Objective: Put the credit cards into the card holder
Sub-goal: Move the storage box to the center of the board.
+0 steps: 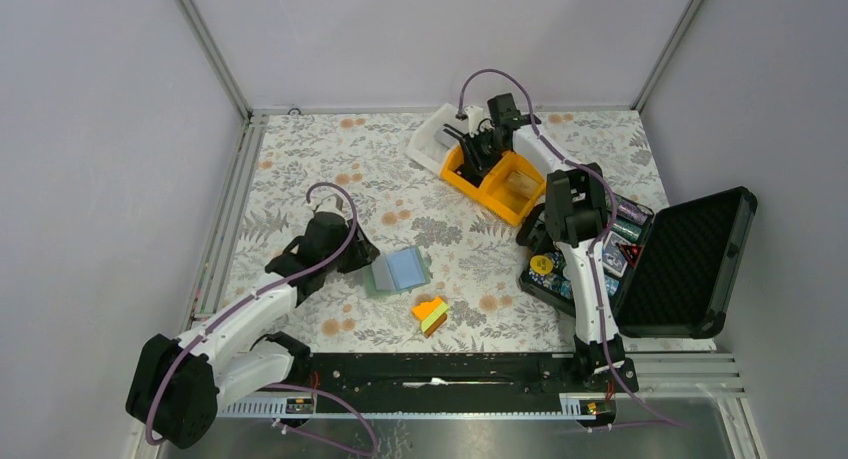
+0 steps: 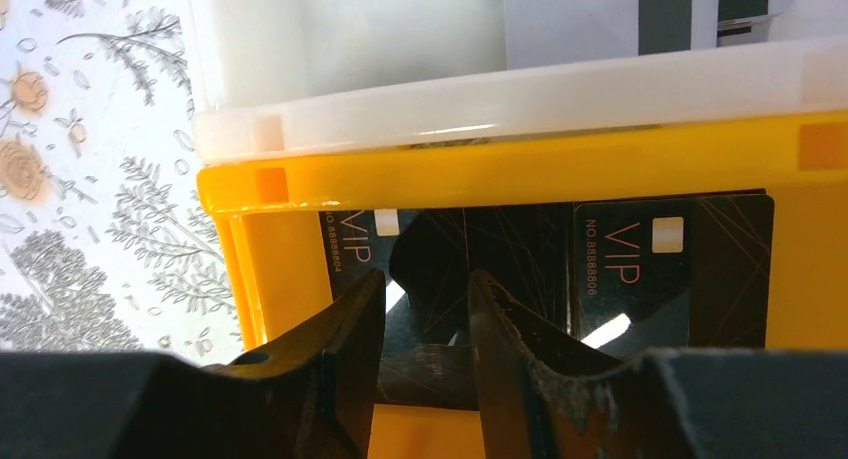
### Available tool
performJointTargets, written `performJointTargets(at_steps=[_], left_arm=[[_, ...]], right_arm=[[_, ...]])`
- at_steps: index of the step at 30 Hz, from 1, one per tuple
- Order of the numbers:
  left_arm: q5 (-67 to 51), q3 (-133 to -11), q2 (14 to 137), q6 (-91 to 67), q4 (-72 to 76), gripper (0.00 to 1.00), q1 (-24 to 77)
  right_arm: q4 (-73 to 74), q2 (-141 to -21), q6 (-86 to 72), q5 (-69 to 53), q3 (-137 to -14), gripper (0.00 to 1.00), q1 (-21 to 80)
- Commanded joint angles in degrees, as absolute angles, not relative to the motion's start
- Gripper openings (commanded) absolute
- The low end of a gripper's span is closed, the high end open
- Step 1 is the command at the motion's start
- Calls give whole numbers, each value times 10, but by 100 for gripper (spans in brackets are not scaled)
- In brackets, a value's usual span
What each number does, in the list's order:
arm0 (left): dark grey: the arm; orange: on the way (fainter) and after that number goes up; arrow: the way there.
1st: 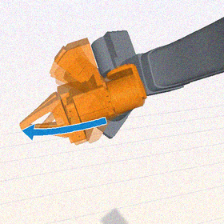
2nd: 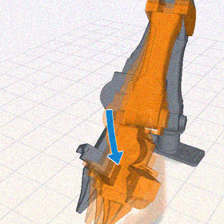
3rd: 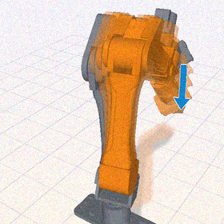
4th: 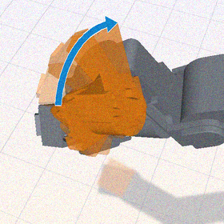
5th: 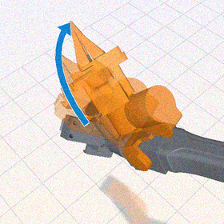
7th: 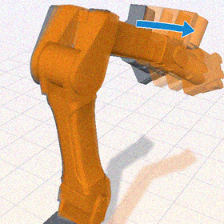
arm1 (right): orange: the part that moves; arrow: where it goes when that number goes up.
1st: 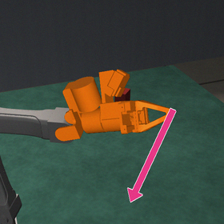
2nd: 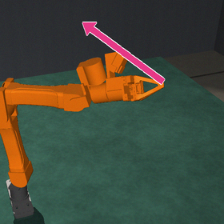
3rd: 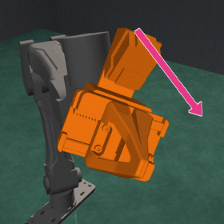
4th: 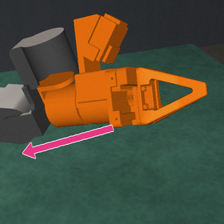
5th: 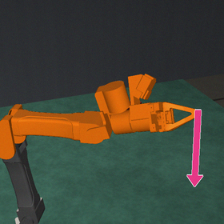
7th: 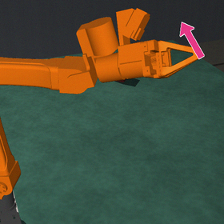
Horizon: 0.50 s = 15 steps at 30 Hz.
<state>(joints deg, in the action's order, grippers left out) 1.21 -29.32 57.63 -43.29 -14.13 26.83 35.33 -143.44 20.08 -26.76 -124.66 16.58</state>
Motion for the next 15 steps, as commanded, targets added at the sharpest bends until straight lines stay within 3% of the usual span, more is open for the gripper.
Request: performJointTargets(at_steps=[1,15], left_arm=[[28,-336,558,-413,-142,40,265],[26,-355,528,-411,-168,41,265]], right_arm=[[318,-1373,177,-316,-1156,43,199],[204,-1260,142,-352,-979,44,266]])
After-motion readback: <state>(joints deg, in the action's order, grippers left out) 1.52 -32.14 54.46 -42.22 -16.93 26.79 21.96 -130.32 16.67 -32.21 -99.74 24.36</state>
